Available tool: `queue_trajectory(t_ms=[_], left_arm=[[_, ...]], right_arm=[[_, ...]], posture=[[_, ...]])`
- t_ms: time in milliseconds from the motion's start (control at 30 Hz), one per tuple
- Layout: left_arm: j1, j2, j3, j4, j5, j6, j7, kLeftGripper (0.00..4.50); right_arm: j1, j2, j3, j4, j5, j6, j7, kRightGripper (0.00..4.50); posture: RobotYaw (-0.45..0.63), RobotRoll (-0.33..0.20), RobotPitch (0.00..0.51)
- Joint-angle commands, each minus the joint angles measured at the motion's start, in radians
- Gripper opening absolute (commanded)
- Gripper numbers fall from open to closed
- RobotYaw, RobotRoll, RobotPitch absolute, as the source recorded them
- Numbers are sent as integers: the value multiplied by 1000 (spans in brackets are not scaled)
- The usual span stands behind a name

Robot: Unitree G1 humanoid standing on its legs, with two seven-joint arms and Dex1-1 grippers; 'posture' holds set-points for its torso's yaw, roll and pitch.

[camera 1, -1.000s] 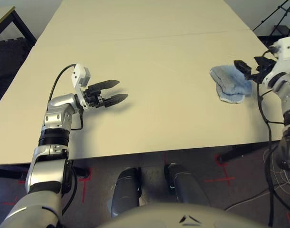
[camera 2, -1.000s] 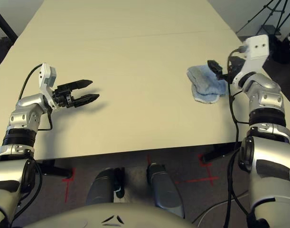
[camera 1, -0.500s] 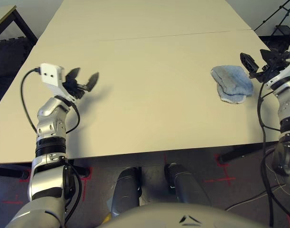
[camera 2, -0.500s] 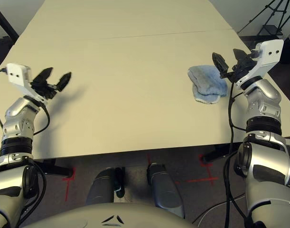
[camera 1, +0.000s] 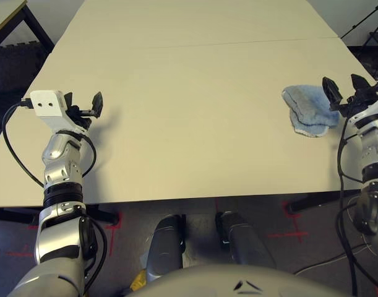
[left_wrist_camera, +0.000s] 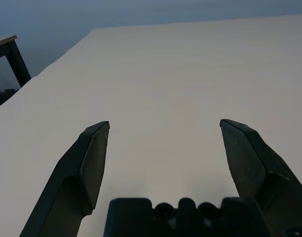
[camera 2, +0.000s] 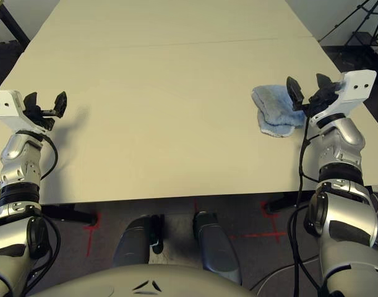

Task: Wipe the water off the table with a rag.

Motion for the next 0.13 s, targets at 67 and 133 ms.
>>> queue_trajectory(t_ms=[67, 133], left_arm=[[-15, 6, -9, 36, 16, -22, 2, 4500], [-24, 7, -11, 47, 17, -26, 1, 4500]], right_arm=[[27, -10, -20, 25, 8, -15, -8, 4473], [34, -11, -23, 25, 9, -17, -9, 4473]], posture=[[-157, 0, 175], [-161, 0, 173]])
